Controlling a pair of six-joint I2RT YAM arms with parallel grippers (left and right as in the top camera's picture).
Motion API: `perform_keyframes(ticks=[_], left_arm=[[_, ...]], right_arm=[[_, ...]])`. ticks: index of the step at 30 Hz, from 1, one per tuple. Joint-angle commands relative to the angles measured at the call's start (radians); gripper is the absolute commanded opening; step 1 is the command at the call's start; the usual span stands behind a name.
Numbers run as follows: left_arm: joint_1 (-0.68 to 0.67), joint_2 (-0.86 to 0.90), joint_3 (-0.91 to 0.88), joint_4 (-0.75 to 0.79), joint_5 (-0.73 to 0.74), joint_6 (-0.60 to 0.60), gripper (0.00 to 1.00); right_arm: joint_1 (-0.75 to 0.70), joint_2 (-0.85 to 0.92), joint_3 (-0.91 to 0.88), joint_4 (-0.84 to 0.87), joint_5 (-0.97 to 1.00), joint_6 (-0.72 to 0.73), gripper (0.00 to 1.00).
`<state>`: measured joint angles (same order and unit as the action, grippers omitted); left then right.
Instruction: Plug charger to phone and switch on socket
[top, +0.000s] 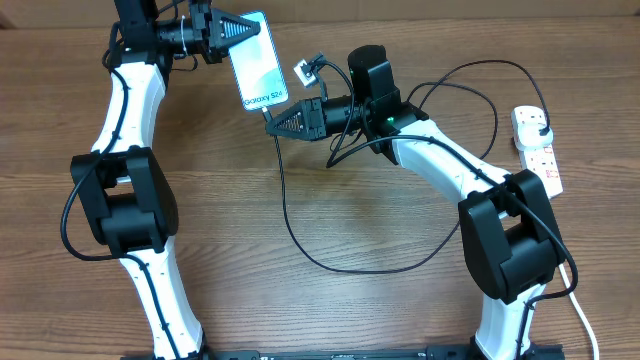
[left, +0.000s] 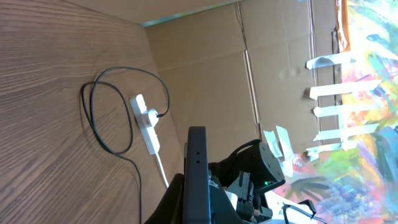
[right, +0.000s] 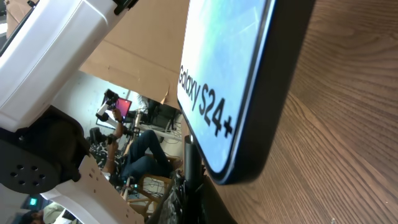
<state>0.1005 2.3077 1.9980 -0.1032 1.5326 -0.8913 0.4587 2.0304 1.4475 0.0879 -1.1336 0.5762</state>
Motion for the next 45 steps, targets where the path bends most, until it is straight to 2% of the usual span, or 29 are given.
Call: perform_keyframes(ticks=[1,17,31,45], left_arm=[[0.006,-0.024,0.013,0.004,0.043,-0.002,0.04],[0.007,-0.024,0.013,0.003,0.040,0.005,0.04],[-0.045,-0.024,0.013,0.003,-0.032,0.005,0.04],[-0.051,-0.024,0.013,0.003,0.048,0.032,0.04]], right_arm=[[-0.019,-0.009,0.020,0.016,0.052,0.003,0.04],[-0.030,-0.009,0.020,0.016,0.057,0.004,0.04],[-0.030,-0.009,0.020,0.022,0.097,0.046,0.04],[-0.030,-0.009,0.020,0.046,0.111,0.048,0.04]])
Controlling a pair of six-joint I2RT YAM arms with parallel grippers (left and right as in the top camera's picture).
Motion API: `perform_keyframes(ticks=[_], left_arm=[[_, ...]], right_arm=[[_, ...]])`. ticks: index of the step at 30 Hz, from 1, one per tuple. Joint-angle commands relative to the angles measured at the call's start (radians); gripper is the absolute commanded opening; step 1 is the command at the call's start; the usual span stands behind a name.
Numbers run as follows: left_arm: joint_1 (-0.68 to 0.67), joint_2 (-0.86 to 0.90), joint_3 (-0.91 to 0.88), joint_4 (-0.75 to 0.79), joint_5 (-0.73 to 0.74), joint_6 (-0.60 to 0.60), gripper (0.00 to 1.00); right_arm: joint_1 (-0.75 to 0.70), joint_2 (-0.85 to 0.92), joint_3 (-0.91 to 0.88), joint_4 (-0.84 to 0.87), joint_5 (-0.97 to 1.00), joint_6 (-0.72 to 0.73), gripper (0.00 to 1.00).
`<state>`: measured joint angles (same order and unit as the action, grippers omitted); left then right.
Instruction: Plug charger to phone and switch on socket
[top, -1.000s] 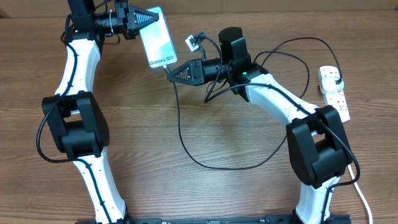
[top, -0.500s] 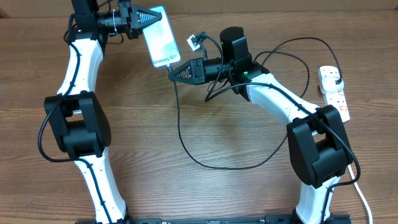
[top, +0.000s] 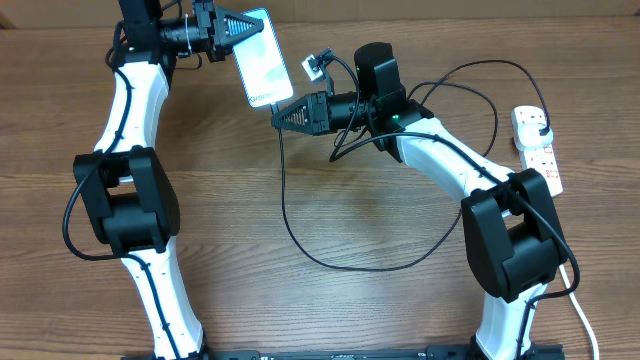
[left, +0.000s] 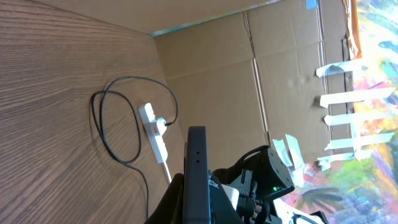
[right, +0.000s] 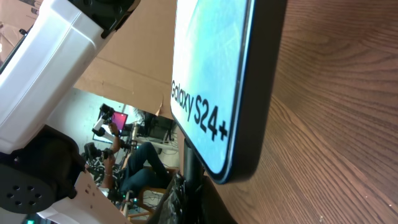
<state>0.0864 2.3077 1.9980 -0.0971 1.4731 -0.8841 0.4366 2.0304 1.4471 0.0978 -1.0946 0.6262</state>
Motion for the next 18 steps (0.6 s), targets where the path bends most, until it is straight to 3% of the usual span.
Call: perform_keyframes(ticks=[1,18], left_arm=[[-0.037,-0.024,0.013,-0.003,0.107,0.024,0.04],[-0.042,-0.024,0.013,-0.026,0.108,0.025,0.04]], right_arm=[[-0.008,-0.009,0.020,0.037,0.076,-0.002,0.04],[-0.026,-0.009,0.020,0.053,0.084,0.026,0.04]])
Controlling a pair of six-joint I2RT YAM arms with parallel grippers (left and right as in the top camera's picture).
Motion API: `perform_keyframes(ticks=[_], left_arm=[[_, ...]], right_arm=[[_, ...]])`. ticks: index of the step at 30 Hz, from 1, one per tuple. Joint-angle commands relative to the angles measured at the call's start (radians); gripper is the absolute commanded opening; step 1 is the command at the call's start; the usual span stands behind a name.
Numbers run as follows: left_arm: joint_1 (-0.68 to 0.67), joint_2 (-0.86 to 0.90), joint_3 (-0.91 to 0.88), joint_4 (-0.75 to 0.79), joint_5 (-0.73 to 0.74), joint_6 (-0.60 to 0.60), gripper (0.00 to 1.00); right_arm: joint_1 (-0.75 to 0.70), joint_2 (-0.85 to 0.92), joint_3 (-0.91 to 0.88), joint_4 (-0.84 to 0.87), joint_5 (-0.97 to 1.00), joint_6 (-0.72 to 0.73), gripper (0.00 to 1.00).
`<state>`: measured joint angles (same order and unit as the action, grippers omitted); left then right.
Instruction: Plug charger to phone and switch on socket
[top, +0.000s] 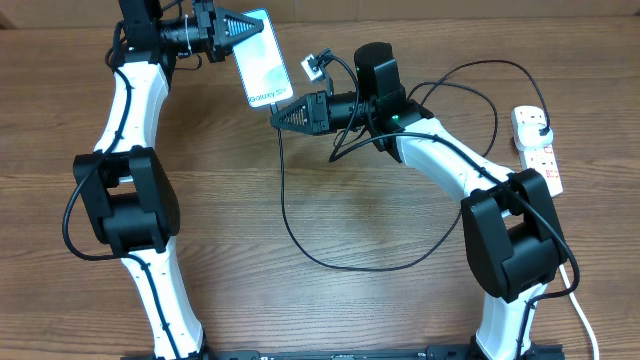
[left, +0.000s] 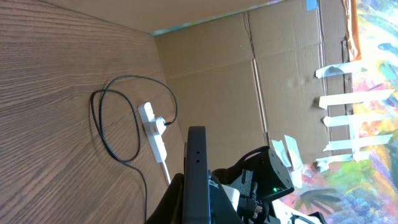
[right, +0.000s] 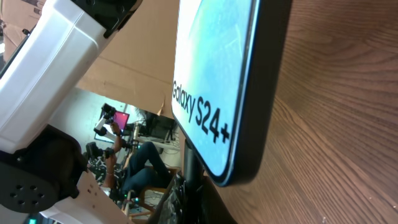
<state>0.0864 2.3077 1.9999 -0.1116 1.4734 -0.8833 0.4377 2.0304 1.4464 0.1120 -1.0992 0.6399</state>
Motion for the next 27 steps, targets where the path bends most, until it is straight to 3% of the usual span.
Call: perform_keyframes(ticks=[1,4,6,8,9,10,21,27], left_arm=[[-0.042,-0.024,0.011,-0.012,0.107,0.024,0.04],[-0.042,-0.024,0.011,-0.012,0.107,0.030,0.04],[-0.042,-0.024,0.011,-0.011,0.107,0.035,0.04],[-0.039,-0.024,0.011,-0.011,0.107,0.035,0.04],[-0.034,-0.024,0.011,-0.011,0.107,0.035,0.04],[-0.029,-0.024,0.011,-0.011,0.107,0.035,0.04],[0.077,-0.024,0.011,-0.026,0.107,0.054,0.04],[0.088,-0.024,0.011,-0.076,0.107,0.116,0.04]], right_arm=[[-0.027,-0.009,0.021,0.039,0.088,0.011,0.04],[-0.027,-0.009,0.021,0.039,0.088,0.011,0.04],[-0.027,-0.009,0.021,0.034,0.087,0.011,0.10],[-0.027,-0.009,0.021,0.029,0.085,0.011,0.40],[-0.027,-0.009,0.021,0.024,0.085,0.011,0.85],[-0.027,-0.009,0.021,0.023,0.085,0.011,1.00],[-0.031,-0.009,0.021,-0.018,0.085,-0.021,1.00],[-0.049,-0.009,0.021,-0.123,0.086,-0.095,1.00]])
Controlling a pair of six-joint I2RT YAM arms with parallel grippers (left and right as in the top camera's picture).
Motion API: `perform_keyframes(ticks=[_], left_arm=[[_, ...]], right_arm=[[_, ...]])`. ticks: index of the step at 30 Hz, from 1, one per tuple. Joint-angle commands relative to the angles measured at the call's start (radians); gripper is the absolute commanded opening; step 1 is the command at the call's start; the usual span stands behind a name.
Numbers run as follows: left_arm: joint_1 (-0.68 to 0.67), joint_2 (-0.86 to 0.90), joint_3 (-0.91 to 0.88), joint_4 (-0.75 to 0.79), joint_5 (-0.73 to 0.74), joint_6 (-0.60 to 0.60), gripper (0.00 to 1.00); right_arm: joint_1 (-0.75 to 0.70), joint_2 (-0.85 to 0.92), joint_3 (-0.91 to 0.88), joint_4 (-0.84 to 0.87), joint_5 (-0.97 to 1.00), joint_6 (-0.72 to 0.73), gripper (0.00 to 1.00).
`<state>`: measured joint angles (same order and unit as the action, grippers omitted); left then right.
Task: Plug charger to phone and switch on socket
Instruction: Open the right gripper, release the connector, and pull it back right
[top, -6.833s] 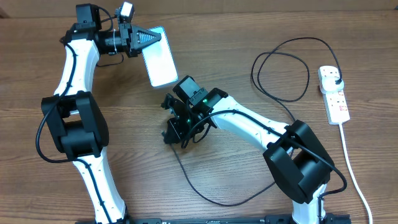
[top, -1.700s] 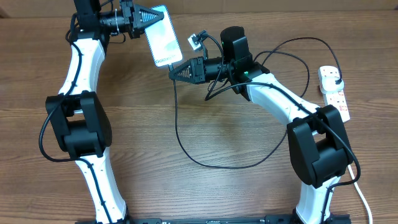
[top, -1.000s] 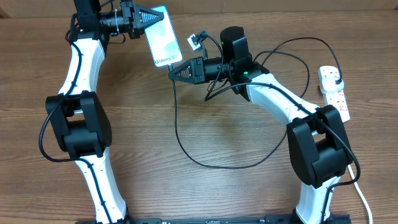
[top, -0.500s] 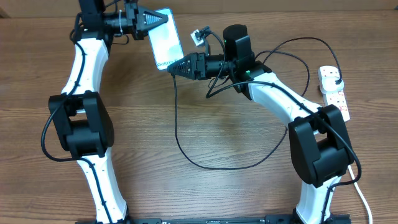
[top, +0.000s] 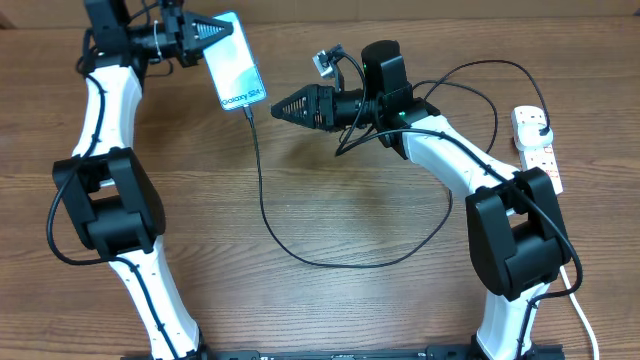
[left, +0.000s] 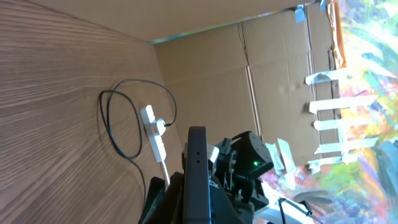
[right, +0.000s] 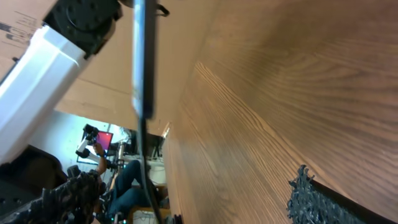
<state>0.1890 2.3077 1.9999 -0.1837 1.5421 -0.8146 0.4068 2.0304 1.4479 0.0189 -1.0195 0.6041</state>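
Observation:
My left gripper (top: 225, 25) is shut on the upper part of a Galaxy S24+ phone (top: 232, 72), held above the table at the back left. The black charger cable (top: 262, 200) hangs from the phone's bottom edge, with its plug in the port. It loops over the table to the white power strip (top: 535, 150) at the right. My right gripper (top: 278, 108) is open and empty, a little to the right of the phone. The right wrist view shows the phone (right: 140, 62) edge-on with the cable (right: 144, 174) below it, and one finger (right: 311, 199) at the lower right.
The charger's adapter (top: 541, 126) sits in the power strip's far socket; the strip's white lead (top: 585, 320) runs off the front right. The cable's loop (top: 350, 264) lies mid-table. A cardboard wall (left: 211, 68) stands behind the table.
My right gripper was shut on the plug at the phone's bottom edge; it is now open and apart from it. The phone has moved left with the plug staying in it.
My right gripper held the plug at the lower edge of the phone, which my left gripper held raised. Both then stood a little farther back, plug still at the port. Now the cable hangs from the phone unheld, and the phone is farther left.

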Motion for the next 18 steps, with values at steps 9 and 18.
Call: perform_keyframes(ticks=[9,18], left_arm=[[-0.026,-0.024,0.011,-0.003,0.038,0.079,0.04],[-0.086,-0.024,0.011,-0.116,0.003,0.200,0.04]], right_arm=[[-0.133,-0.009,0.019,-0.281,0.034,-0.266,1.00],[-0.292,-0.009,0.018,-0.485,0.036,-0.348,1.00]])
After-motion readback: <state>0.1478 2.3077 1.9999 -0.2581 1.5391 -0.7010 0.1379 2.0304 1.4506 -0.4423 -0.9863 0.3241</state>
